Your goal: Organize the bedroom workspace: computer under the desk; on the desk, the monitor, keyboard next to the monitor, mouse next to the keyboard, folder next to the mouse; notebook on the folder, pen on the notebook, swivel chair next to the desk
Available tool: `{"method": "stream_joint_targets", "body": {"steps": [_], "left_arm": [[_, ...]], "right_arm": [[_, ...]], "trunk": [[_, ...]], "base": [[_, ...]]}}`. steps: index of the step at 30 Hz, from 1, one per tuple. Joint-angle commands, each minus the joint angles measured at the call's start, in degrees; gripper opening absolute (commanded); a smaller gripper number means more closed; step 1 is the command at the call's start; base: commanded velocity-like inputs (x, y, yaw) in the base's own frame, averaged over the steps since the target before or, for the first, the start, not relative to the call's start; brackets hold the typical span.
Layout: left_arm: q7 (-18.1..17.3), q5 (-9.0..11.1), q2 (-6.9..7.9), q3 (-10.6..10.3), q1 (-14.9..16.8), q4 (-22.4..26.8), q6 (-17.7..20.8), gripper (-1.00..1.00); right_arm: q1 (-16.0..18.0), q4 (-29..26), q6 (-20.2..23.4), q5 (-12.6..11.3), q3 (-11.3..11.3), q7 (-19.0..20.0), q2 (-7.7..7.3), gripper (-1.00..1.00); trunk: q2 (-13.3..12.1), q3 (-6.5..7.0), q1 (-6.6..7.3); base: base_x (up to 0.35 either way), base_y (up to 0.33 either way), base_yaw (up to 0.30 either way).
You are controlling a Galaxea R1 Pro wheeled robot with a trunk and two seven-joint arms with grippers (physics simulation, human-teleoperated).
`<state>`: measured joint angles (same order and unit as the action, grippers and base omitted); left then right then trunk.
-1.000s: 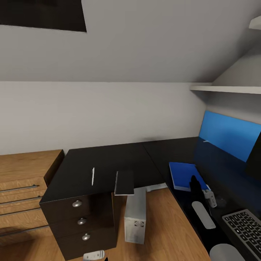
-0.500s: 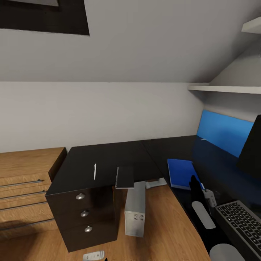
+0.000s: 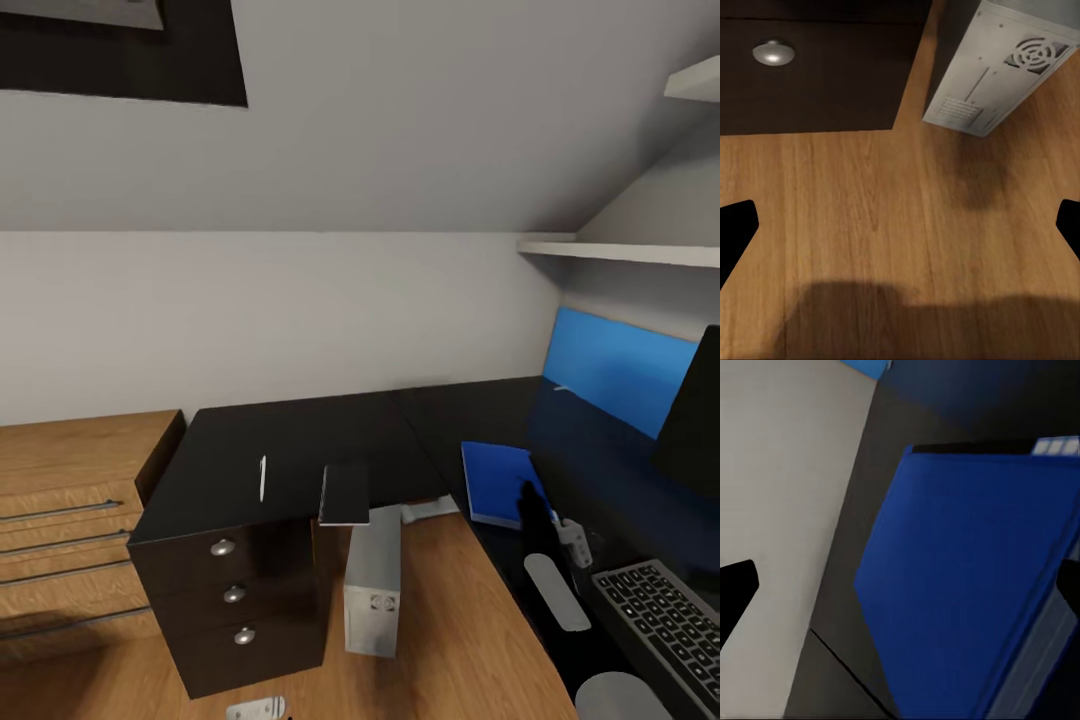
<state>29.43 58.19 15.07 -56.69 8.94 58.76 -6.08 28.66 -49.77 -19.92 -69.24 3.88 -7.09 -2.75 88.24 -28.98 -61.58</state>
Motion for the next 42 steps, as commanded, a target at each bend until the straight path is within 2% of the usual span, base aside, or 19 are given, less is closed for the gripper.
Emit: {"method": "stream_joint_targets", "body": {"steps": [1, 6, 7, 8, 9, 11, 16, 20, 22, 28, 30, 34, 37, 42], "left_arm": [[0.3, 0.6, 0.04, -0.3, 0.1, -0.1, -0.6, 1.00], [0.5, 0.6, -0.03, -0.3, 0.1, -1.3, -0.6, 1.00], [0.5, 0.6, -0.08, -0.3, 0.1, -1.6, -0.6, 1.00], [0.5, 0.6, -0.23, -0.2, 0.1, -1.7, -0.6, 1.00], [0.5, 0.6, -0.30, -0.2, 0.1, -1.8, -0.6, 1.00], [0.5, 0.6, -0.51, -0.1, 0.1, -2.0, -0.6, 1.00], [0.5, 0.6, -0.63, -0.1, 0.1, -2.2, -0.6, 1.00], [0.4, 0.6, -0.93, -0.1, 0.1, -3.4, -0.6, 1.00], [0.4, 0.6, -1.32, -0.1, 0.1, -3.9, -0.6, 1.00], [0.4, 0.6, -1.57, 0.0, 0.1, -4.1, -0.6, 1.00], [0.4, 0.6, -1.60, 0.1, 0.1, -4.2, -0.6, 1.00], [0.5, 0.6, -1.62, 0.1, 0.1, -4.2, -0.6, 1.00], [0.5, 0.5, -1.62, 0.1, 0.1, -4.2, -0.6, 1.00], [0.5, 0.5, -1.63, 0.1, 0.1, -4.2, -0.6, 1.00]], "right_arm": [[0.0, -0.2, -0.3, -0.4, -0.9, -0.1, 0.14, 1.00], [-0.1, -2.0, -0.2, -0.4, -5.0, -0.5, 0.47, 1.00], [-0.1, -3.1, -0.2, -0.4, -6.7, -0.7, 0.50, 1.00], [-0.2, -4.1, -0.1, -0.4, -8.4, -1.4, 0.52, 1.00], [-0.2, -4.5, -0.1, -0.4, -9.3, -1.9, 0.51, 1.00], [-0.2, -5.8, 0.0, -0.4, -11.9, -5.2, 0.45, 1.00], [-0.4, -9.7, 0.2, -0.4, -14.4, -11.2, 0.36, 1.00], [-1.1, -13.3, 0.7, -0.5, -16.3, -14.3, 0.27, 1.00], [-1.4, -14.3, 2.4, -0.5, -17.3, -15.7, 0.26, 1.00], [-1.6, -14.7, 10.5, -0.4, -17.9, -16.3, 0.14, 1.00], [-1.6, -14.7, 15.2, -0.7, -17.8, -16.3, 0.15, 1.00], [-1.6, -14.6, 20.2, -1.7, -17.7, -16.2, 0.32, 1.00], [-1.6, -14.6, 21.4, -3.5, -17.7, -16.1, 0.44, 1.00], [-1.6, -14.6, 22.1, -9.6, -17.7, -15.9, 0.51, 1.00]], "trunk": [[-0.4, 0.12, 0.23], [-2.4, 1.02, 1.33], [-2.8, 1.20, 1.55], [-3.2, 1.38, 1.77], [-3.6, 1.56, 1.99], [-4.4, 1.92, 2.43], [-6.4, 2.81, 3.52], [-8.0, 3.53, 4.40], [-8.4, 3.71, 4.62], [-8.4, 3.71, 4.62], [-8.4, 3.71, 4.62], [-8.4, 3.71, 4.62], [-8.4, 3.71, 4.62], [-8.4, 3.71, 4.62]], "base": [[0.000, 0.000, 0.000], [0.000, 0.000, 0.000], [0.000, 0.000, 0.000], [0.000, 0.000, 0.000], [0.000, 0.000, 0.000], [0.000, 0.000, 0.000], [0.000, 0.000, 0.000], [0.000, 0.000, 0.000], [0.000, 0.000, 0.000], [0.000, 0.000, 0.000], [0.000, 0.000, 0.000], [0.000, 0.000, 0.000], [0.000, 0.000, 0.000], [0.000, 0.000, 0.000]]}}
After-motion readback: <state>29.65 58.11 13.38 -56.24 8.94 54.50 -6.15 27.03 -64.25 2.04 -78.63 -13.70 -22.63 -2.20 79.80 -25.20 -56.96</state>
